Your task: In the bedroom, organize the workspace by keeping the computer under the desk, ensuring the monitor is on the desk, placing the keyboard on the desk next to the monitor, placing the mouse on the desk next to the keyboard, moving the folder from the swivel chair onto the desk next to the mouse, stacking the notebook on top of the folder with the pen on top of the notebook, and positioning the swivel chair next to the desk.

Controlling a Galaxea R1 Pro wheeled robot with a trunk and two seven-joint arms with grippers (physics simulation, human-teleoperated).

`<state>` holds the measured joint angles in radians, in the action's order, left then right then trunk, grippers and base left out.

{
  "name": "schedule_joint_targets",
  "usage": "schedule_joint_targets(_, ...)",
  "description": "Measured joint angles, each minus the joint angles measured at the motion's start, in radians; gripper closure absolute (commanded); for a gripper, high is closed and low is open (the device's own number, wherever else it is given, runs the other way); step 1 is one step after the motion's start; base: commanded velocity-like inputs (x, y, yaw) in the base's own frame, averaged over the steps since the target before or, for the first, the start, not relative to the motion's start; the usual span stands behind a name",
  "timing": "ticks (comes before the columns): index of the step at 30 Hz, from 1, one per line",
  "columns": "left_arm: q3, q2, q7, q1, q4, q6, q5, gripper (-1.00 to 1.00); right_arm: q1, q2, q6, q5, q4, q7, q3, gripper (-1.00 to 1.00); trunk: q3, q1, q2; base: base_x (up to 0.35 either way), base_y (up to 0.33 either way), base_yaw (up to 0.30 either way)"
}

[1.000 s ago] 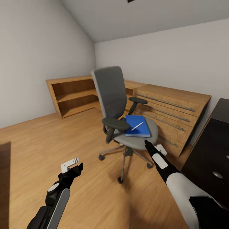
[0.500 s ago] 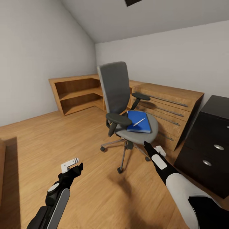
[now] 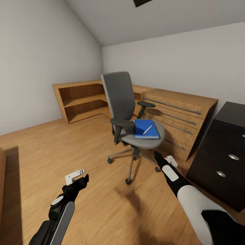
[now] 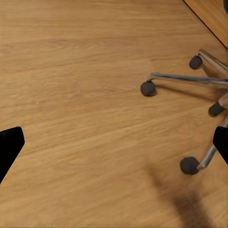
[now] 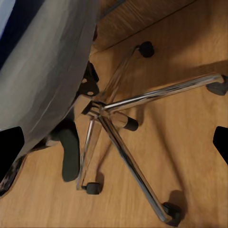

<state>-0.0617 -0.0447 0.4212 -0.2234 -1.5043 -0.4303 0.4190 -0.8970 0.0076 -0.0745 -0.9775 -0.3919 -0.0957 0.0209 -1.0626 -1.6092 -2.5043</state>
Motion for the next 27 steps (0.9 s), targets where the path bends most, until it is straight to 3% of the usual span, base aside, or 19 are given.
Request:
schedule_joint_targets(7,0.000,0.000,0.001,0.000,0.000,0.001,0.000,-1.00,0.000,0.000,0.000,0.001,0.000,0.000,0.000,-1.00,0.000,0.000,0.000,0.000,0.000,0.000)
schedule_joint_targets(17,0.000,0.000,0.001,0.000,0.002,0.001,0.001,-1.00,0.001,-0.001,-0.001,0.002,0.000,0.000,0.000,-1.00,0.039,0.005,0.002,0.000,0.000,0.000)
schedule_joint_targets(27,-0.001,-0.002,0.002,0.000,0.002,0.001,0.000,-1.00,0.017,0.000,0.000,0.038,-0.001,0.000,0.001,-1.00,0.077,0.009,0.005,0.000,0.000,0.000)
